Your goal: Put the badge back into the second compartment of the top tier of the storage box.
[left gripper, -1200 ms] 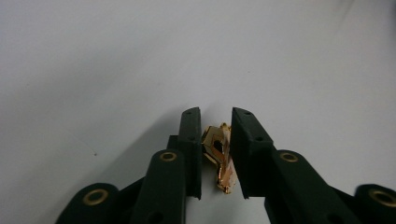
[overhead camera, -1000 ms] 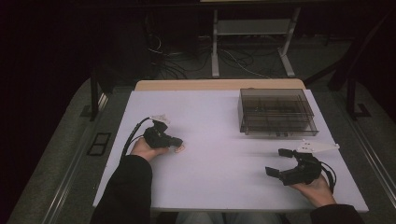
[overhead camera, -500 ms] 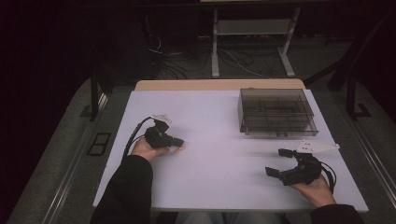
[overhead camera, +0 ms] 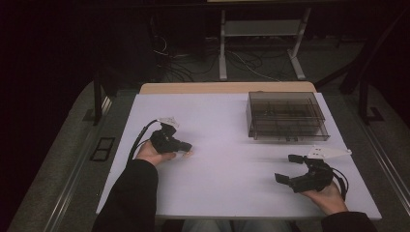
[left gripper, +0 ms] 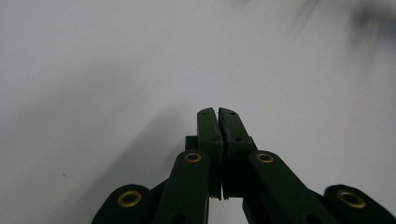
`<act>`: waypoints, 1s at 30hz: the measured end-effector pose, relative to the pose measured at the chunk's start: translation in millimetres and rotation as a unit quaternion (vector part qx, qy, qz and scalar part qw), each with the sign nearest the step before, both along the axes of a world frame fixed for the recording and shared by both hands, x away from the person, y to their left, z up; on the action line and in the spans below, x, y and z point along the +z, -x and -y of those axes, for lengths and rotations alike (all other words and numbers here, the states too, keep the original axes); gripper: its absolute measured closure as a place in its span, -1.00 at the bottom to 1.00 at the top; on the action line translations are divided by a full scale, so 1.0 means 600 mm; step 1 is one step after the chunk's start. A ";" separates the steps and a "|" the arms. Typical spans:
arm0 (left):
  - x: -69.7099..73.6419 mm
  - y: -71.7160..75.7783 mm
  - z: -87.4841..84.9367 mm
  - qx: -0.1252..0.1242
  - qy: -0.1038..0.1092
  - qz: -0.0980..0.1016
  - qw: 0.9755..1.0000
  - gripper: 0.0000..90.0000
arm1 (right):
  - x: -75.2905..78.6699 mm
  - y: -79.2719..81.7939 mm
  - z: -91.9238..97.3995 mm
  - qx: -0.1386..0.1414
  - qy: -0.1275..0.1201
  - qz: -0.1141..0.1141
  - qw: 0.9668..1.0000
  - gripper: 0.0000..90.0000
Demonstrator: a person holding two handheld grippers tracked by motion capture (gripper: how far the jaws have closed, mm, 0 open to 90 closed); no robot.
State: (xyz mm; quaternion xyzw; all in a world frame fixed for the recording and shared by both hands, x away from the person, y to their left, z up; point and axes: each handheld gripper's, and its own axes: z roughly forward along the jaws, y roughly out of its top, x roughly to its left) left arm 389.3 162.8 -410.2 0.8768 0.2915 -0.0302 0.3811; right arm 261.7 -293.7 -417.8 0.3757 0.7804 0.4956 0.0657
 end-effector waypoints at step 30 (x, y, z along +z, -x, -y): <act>0.096 -0.005 0.068 -0.035 -0.002 0.048 0.998 0.96 | -0.001 0.006 0.007 -0.005 0.000 -0.004 1.000 -1.00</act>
